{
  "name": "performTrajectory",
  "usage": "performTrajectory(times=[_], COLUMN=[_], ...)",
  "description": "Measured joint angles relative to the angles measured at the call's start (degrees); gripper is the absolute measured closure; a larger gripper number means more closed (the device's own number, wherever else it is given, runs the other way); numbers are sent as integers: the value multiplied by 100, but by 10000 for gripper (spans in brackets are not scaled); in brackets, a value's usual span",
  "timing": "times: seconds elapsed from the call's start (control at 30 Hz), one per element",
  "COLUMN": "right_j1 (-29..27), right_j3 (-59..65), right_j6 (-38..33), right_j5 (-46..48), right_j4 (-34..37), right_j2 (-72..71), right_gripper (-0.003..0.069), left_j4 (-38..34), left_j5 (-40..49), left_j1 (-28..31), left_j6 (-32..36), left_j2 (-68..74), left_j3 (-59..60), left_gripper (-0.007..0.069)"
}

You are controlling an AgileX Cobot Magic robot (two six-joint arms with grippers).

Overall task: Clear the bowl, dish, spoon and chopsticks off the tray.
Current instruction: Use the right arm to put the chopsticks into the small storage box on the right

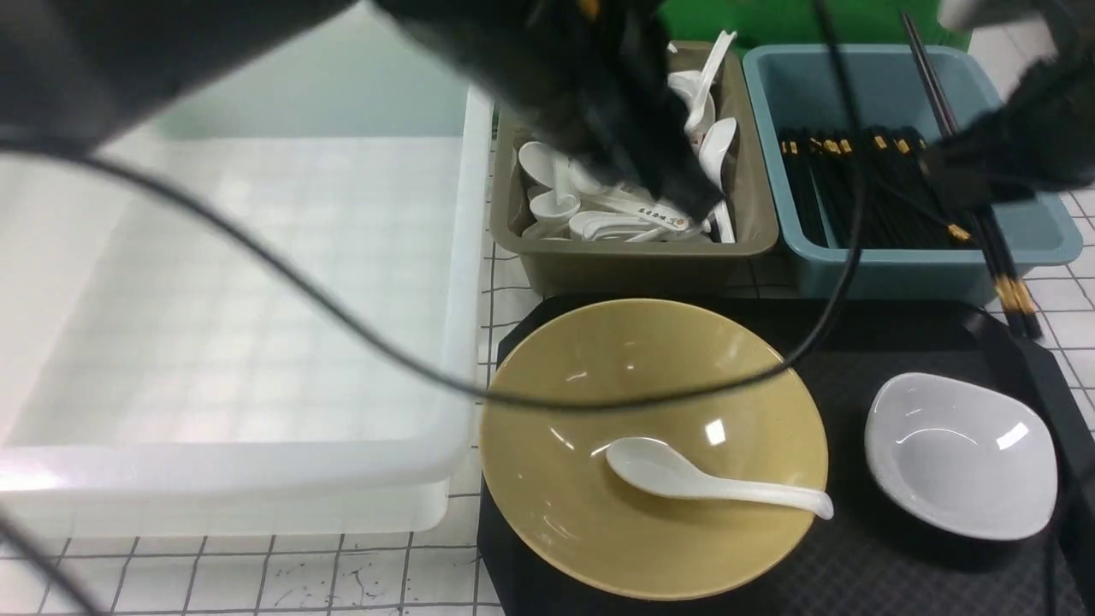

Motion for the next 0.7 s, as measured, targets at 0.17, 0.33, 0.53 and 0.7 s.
performTrajectory(times=[0.17,0.33,0.53,0.7], right_j1=[-176,-409,-484,-484], right_j3=[-1058,-2283,-2925,-3003], right_j6=[292,585,696,672], right_j5=[-239,-320,-440,-332], right_j4=[0,-10,-43,-10], right_j2=[1002,2117,2957,3294], right_gripper=[495,495,495,445], left_j4=[124,-466,-812,-847], left_j5=[-22,-653,-985,-781], left_j1=[83,464,616,616], left_j6=[-77,-269,-266,-229], left_j2=[527,1013,1185,1117], left_j3=[-884,-1202,-1202,-1202], left_gripper=[639,639,639,639])
